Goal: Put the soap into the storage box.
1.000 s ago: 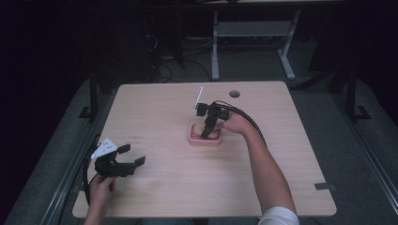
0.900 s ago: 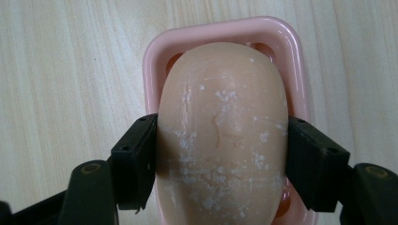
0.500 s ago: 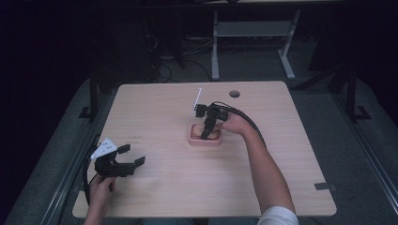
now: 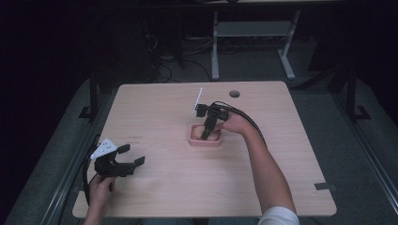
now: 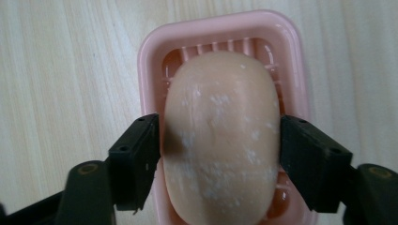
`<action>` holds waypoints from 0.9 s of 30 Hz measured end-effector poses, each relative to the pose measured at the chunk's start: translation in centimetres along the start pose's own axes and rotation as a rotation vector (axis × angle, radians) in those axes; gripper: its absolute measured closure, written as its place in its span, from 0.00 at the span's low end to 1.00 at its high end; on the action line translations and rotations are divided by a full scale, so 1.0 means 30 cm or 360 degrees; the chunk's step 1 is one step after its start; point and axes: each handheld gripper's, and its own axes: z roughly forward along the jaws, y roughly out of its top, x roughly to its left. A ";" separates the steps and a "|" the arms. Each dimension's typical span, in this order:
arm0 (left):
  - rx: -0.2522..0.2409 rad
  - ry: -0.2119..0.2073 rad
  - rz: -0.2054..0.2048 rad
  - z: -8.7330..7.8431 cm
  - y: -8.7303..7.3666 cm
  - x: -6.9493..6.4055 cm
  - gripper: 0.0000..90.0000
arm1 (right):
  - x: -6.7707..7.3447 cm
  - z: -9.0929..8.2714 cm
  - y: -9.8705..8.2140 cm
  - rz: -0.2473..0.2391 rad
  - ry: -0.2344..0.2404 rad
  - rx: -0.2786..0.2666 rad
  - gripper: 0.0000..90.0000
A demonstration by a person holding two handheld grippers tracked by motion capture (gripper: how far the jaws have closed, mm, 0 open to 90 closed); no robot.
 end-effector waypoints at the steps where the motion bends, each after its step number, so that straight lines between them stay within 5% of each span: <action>1: -0.0001 0.0000 0.0000 0.000 0.000 0.000 0.16 | 0.000 -0.006 -0.001 0.0012 0.0000 -0.0016 0.33; 27: 0.0000 -0.0002 0.0009 0.005 -0.001 -0.005 0.16 | 0.033 -0.095 -0.107 0.0090 -0.0068 -0.0157 0.27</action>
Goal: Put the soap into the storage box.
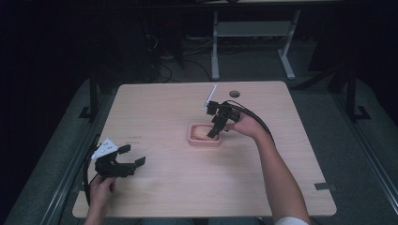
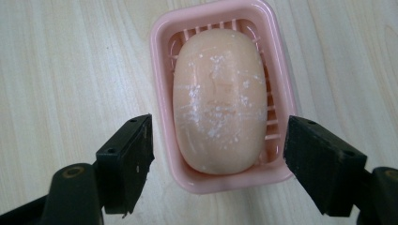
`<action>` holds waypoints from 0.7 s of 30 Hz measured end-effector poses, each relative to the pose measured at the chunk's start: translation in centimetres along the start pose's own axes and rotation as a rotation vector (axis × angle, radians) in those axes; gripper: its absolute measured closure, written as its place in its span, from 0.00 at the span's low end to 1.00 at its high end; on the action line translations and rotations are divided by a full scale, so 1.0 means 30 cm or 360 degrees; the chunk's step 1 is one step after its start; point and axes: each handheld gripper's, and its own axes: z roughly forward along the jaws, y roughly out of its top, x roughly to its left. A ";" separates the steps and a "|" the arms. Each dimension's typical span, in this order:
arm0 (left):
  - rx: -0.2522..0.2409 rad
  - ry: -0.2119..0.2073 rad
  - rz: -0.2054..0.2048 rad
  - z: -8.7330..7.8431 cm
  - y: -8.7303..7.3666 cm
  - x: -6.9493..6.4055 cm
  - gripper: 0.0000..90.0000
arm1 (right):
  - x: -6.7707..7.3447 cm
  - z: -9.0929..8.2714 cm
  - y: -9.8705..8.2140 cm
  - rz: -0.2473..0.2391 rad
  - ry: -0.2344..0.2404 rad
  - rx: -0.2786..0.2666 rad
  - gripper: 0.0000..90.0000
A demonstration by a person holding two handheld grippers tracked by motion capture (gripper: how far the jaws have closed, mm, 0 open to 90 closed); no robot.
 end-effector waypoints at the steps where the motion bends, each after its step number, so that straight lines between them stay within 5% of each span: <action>1: 0.0003 0.0000 -0.0001 0.000 0.000 0.000 0.16 | 0.003 -0.006 -0.008 -0.0002 -0.0011 -0.0002 0.27; 21: 0.0015 -0.0001 0.0010 0.001 0.001 -0.003 0.16 | 0.029 -0.038 -0.084 0.0030 -0.0023 -0.0032 0.26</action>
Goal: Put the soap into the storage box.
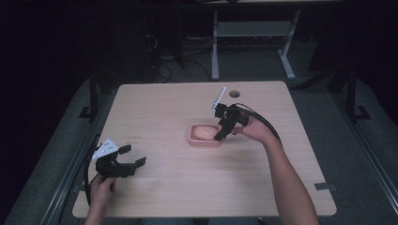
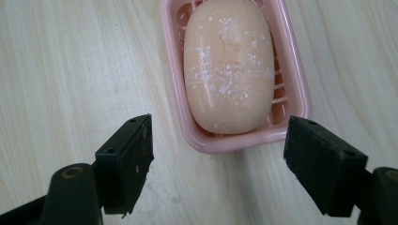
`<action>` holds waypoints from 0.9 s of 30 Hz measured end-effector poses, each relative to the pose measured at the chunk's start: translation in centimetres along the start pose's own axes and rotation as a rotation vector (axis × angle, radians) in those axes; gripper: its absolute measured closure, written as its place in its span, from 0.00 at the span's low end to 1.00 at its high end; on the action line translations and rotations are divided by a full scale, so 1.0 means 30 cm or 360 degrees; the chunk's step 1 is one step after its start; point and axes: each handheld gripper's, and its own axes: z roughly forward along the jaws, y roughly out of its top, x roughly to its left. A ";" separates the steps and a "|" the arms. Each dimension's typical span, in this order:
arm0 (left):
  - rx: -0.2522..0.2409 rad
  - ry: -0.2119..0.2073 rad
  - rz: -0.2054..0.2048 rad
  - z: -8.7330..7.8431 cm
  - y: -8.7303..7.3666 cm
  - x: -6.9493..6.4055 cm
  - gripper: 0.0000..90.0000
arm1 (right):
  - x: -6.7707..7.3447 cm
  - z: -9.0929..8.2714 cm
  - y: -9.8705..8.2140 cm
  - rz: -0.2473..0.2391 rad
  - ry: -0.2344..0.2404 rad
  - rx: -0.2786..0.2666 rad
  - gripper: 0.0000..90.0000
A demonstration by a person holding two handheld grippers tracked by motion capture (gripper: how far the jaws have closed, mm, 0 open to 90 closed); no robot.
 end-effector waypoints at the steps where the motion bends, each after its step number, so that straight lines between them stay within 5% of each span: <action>1: -0.0001 0.0001 0.0001 0.000 0.000 0.000 0.16 | 0.001 -0.002 -0.004 0.0009 -0.0003 -0.0001 0.26; 27: 0.0005 -0.0001 0.0004 0.002 0.000 -0.003 0.16 | 0.033 -0.037 -0.103 0.0060 -0.0011 -0.0042 0.26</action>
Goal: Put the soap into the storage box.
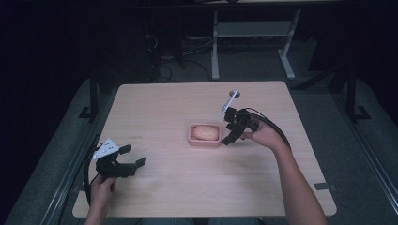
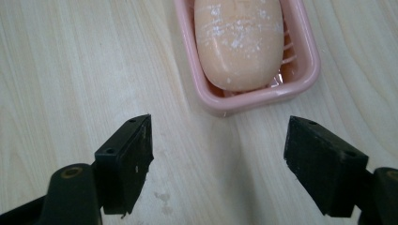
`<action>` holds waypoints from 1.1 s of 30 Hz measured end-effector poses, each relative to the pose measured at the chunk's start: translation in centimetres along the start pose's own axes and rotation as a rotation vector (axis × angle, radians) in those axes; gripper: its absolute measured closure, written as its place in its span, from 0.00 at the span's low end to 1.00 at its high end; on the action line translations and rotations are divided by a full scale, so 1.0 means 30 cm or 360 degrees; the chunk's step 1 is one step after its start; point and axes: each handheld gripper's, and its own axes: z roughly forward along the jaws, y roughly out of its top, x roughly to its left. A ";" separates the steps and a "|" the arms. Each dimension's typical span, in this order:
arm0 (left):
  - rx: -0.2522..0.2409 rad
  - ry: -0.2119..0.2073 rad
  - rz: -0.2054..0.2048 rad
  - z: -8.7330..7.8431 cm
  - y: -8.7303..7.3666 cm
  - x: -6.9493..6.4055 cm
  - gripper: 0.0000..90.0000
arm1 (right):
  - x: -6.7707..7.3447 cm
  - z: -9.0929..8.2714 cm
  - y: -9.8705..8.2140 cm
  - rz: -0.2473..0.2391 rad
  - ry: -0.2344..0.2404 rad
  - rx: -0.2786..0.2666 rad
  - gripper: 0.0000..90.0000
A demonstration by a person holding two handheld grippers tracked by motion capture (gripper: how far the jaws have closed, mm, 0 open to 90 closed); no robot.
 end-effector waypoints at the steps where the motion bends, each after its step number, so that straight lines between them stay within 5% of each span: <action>1: 0.0000 0.0000 0.0000 0.000 0.000 0.000 0.16 | 0.000 0.000 0.000 0.0000 0.0000 0.0000 0.26; 33: 0.0018 -0.0001 0.0016 0.006 0.000 -0.007 0.16 | 0.032 -0.045 -0.162 0.0086 -0.0033 -0.0057 0.26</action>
